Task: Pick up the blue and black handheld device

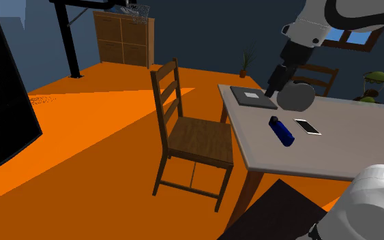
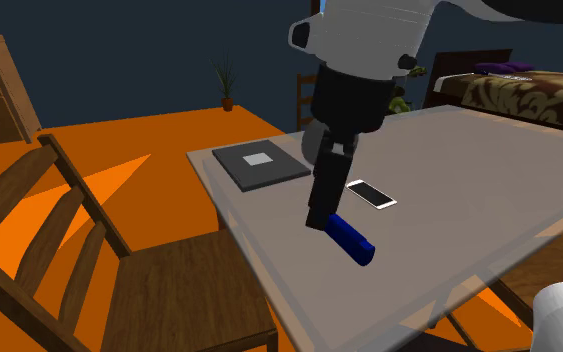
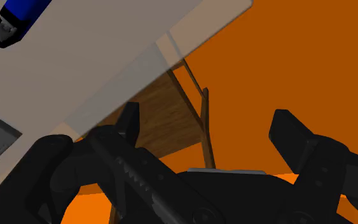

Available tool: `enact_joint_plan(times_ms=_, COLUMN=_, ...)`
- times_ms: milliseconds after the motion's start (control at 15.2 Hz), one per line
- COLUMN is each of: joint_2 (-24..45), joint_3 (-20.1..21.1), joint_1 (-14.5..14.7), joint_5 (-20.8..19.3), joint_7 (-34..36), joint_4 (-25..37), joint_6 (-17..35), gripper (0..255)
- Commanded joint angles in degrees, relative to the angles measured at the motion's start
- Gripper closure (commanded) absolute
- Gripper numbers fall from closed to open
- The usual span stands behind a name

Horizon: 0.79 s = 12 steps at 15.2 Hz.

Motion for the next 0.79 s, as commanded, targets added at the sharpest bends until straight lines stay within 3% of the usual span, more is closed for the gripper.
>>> enact_joint_plan(times_ms=0, joint_2=0.00, joint_3=0.00, joint_1=0.00, joint_5=0.00, joint_7=0.00, joint_4=0.00, joint_6=0.00, gripper=0)
enact_joint_plan(times_ms=726, joint_2=10.80, joint_3=-6.11, joint_1=-9.06, joint_5=-2.77, joint_7=8.28, joint_4=-3.83, joint_6=9.85, gripper=0)
